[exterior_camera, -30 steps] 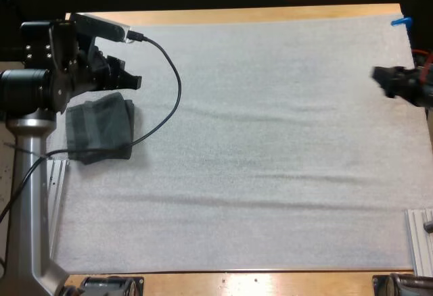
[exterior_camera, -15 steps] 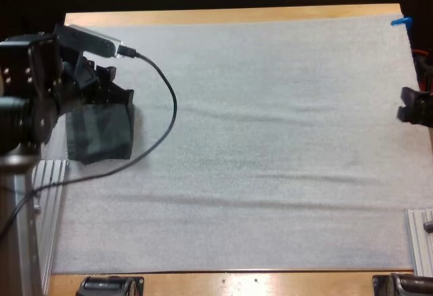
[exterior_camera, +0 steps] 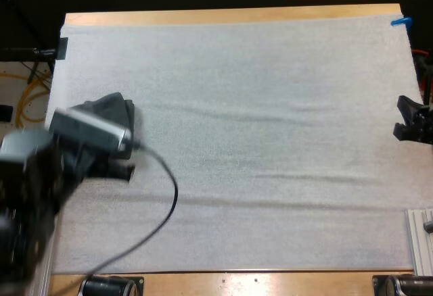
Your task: Pick towel from pile fold and stack
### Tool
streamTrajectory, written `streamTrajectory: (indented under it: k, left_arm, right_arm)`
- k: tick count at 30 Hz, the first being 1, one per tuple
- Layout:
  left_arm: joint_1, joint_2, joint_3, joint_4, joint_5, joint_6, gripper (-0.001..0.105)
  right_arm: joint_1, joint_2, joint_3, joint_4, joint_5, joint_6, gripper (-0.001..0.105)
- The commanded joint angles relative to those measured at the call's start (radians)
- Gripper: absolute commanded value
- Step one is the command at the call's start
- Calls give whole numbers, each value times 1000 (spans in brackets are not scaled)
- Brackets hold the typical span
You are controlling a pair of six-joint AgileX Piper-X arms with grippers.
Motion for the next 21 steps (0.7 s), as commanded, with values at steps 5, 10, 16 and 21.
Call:
streamTrajectory:
  k: [5, 10, 16, 21]
  left_arm:
    - [-6, -224, 124, -39, -65, -30, 35]
    - [-6, -392, 205, -30, -111, -28, 35]
    - [-6, -554, 276, -1, -142, -28, 35]
    - [-6, -651, 303, 92, -188, -30, 35]
  right_arm:
    - [1, -84, -3, -2, -12, 33, 57]
    - [1, -178, 36, -57, -12, 41, 57]
    - [1, -352, 184, -134, -9, 59, 57]
    - [1, -496, 309, -147, -8, 94, 57]
